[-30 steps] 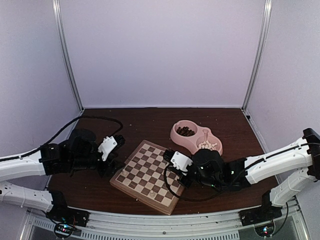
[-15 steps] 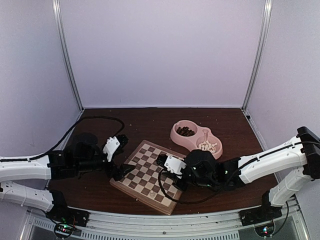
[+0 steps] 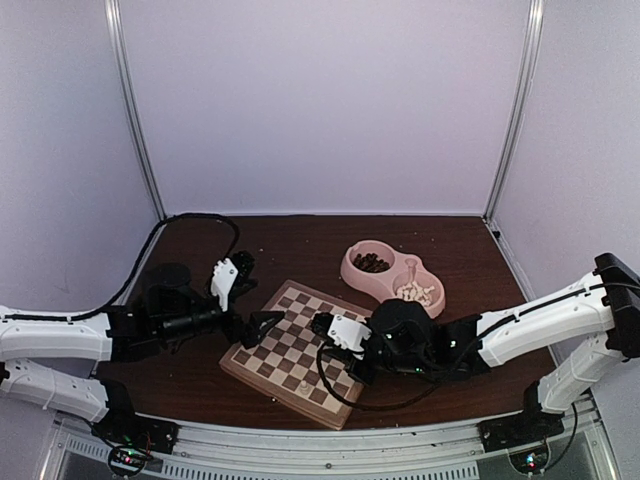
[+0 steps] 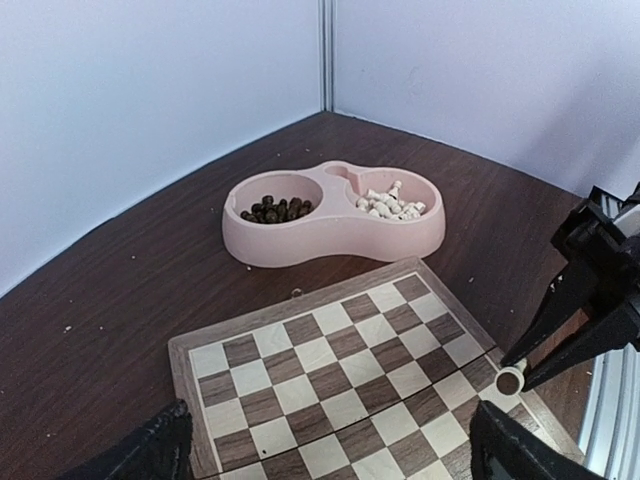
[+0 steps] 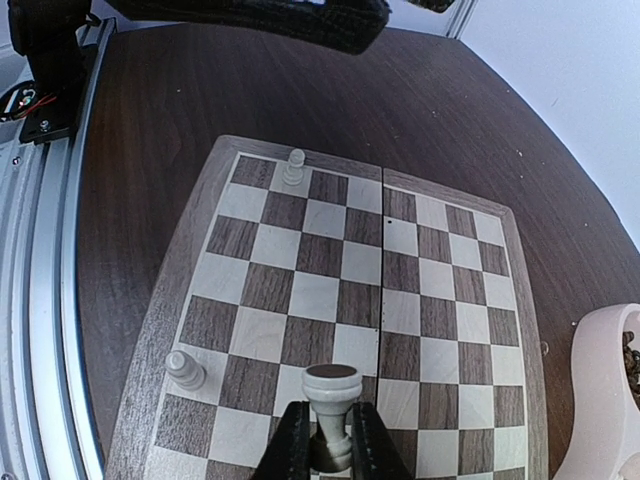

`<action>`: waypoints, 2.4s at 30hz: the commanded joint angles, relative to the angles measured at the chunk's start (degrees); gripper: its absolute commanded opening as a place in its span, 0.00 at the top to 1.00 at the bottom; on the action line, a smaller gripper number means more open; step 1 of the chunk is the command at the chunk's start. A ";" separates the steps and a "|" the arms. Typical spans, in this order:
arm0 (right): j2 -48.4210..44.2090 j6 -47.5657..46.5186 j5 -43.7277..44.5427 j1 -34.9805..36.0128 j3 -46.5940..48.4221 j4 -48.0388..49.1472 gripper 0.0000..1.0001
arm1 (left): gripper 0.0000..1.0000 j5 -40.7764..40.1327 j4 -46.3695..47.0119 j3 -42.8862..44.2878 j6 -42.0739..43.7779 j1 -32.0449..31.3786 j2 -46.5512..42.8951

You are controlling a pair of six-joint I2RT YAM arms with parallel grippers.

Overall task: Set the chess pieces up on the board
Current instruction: Pass from the right arm to the left

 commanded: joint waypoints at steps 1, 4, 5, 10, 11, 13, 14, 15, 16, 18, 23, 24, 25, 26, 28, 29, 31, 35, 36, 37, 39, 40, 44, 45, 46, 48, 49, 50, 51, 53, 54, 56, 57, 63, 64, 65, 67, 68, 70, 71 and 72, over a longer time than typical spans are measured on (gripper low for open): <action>-1.78 -2.02 -0.63 -0.21 -0.43 0.00 0.97 | 0.10 7.92 5.90 -0.41 -3.24 -0.36 0.45; -1.97 -2.72 0.29 -0.20 -0.10 -0.80 0.97 | 0.16 16.81 3.50 3.86 -4.37 -0.32 5.32; -2.08 -3.10 0.78 -0.19 -0.22 -0.79 0.97 | 0.17 19.09 3.10 5.07 -4.66 -0.36 6.96; -3.36 -3.45 2.05 -0.11 -0.88 -0.38 0.97 | 0.24 26.78 4.10 7.78 -7.02 -0.32 13.05; -3.50 -3.46 2.07 -0.07 -0.94 -0.27 0.96 | 0.25 27.80 3.98 8.23 -7.38 -0.36 13.76; -3.69 -3.46 1.96 -0.12 -1.03 -0.09 0.96 | 0.26 30.02 3.85 9.03 -7.80 -0.36 15.03; -3.63 -3.46 1.64 -0.12 -1.09 -0.02 0.96 | 0.26 31.21 3.60 9.53 -8.00 -0.36 15.64; -3.62 -3.40 1.16 -0.06 -1.05 0.00 0.96 | 0.26 31.99 3.04 10.10 -8.41 -0.36 16.35; -3.56 -3.45 0.70 0.01 -0.97 0.01 0.96 | 0.26 32.76 2.48 10.70 -8.82 -0.36 16.98; -3.37 -3.45 -0.27 0.06 -0.87 -0.03 0.96 | 0.26 34.66 2.48 11.54 -9.57 -0.32 18.15; -3.51 -3.44 -0.75 0.22 -0.95 0.10 0.95 | 0.28 36.13 2.54 12.67 -10.63 -0.36 19.74; -3.73 -3.48 -0.74 0.28 -1.02 0.14 0.95 | 0.28 36.13 2.12 12.86 -10.77 -0.34 19.90; -3.90 -3.51 -0.79 0.26 -1.15 0.18 0.95 | 0.28 36.17 1.69 13.13 -10.90 -0.36 20.15; -4.03 -3.52 -0.83 0.24 -1.27 0.25 0.95 | 0.29 36.05 1.05 13.47 -11.05 -0.32 20.49; -4.38 -3.68 -0.87 0.23 -1.53 0.46 0.95 | 0.31 36.21 0.09 14.30 -11.57 -0.34 21.36; -4.53 -3.66 -0.98 0.31 -1.70 0.63 0.95 | 0.32 36.42 -0.02 14.54 -11.88 -0.30 21.80; -4.82 -3.67 -1.00 0.32 -1.90 0.83 0.95 | 0.35 36.73 0.16 14.91 -12.45 -0.36 22.54; -5.10 -3.83 -1.44 0.33 -2.12 1.18 0.95 | 0.39 37.13 0.05 15.42 -13.03 -0.31 23.45; -5.19 -3.77 -1.45 0.37 -2.25 1.27 0.94 | 0.40 37.26 0.05 15.51 -13.11 -0.36 23.63; -5.28 -3.82 -1.45 0.37 -2.33 1.32 0.95 | 0.40 37.42 0.13 15.53 -13.19 -0.36 23.80; -5.48 -3.75 -1.40 0.39 -2.42 1.32 0.95 | 0.42 37.80 0.21 15.69 -13.34 -0.36 24.07; -5.51 -3.77 -1.39 0.43 -2.44 1.28 0.94 | 0.43 38.00 0.08 15.84 -13.46 -0.36 24.22; -5.77 -3.67 -1.27 0.41 -2.61 1.54 0.95 | 0.43 38.11 -0.87 16.64 -13.57 -0.43 25.19; -5.88 -3.74 -1.27 0.41 -2.69 1.58 0.95 | 0.43 38.19 -0.98 16.74 -13.65 -0.41 25.56; -5.91 -3.72 -1.29 0.41 -2.70 1.57 0.94 | 0.43 38.22 -0.99 16.91 -13.73 -0.48 25.78; -5.84 -3.67 -1.46 0.45 -2.66 1.58 0.95 | 0.43 38.42 -1.04 17.15 -13.83 -0.49 26.20; -5.82 -3.66 -1.55 0.43 -2.67 1.58 0.95 | 0.44 38.54 -1.08 17.29 -13.83 -0.61 26.40; -5.82 -3.67 -1.54 0.49 -2.62 1.59 0.95 | 0.46 38.67 -1.11 17.46 -13.83 -0.65 26.56; -5.82 -3.66 -1.53 0.42 -2.62 1.57 0.94 | 0.49 38.78 -1.21 17.48 -13.83 -0.71 26.71; -5.86 -3.60 -1.49 0.46 -2.66 1.63 0.94 | 0.55 38.87 -1.79 17.94 -13.76 -0.69 26.98; -5.89 -3.65 -1.50 0.43 -2.66 1.65 0.95 | 0.57 38.85 -2.06 18.06 -13.67 -0.70 27.19; -6.03 -3.58 -1.16 0.42 -2.78 1.75 0.95 | 0.57 38.75 -2.31 18.22 -13.66 -0.71 27.31; -6.14 -3.56 -1.03 0.41 -2.89 1.91 0.95 | 0.56 38.62 -2.44 18.24 -13.61 -0.71 27.32; -6.98 -3.47 -0.15 0.46 -3.55 2.66 0.95 | 0.56 38.28 -3.44 18.77 -13.32 -0.74 27.72; -7.03 -3.44 0.02 0.42 -3.65 2.77 0.94 | 0.57 38.35 -3.51 18.83 -13.31 -0.79 27.83; -7.14 -3.48 0.00 0.46 -3.73 2.76 0.95 | 0.59 38.42 -3.58 18.90 -13.31 -0.72 27.91; -7.14 -3.48 -0.10 0.47 -3.69 2.81 0.95 | 0.60 38.54 -3.62 18.99 -13.22 -0.80 28.08; -7.16 -3.38 -0.09 0.42 -3.67 2.80 0.95 | 0.62 38.66 -3.64 19.06 -13.22 -0.72 28.11; -7.01 -3.39 -0.19 0.46 -3.71 2.90 0.94 | 0.65 38.87 -3.57 19.06 -13.20 -0.76 28.28; -6.98 -3.37 -0.25 0.47 -3.59 2.91 0.94 | 0.68 38.98 -3.60 19.18 -13.14 -0.74 28.24; -6.91 -3.35 -0.29 0.44 -3.58 2.85 0.94 | 0.71 39.17 -3.68 19.21 -13.18 -0.79 28.30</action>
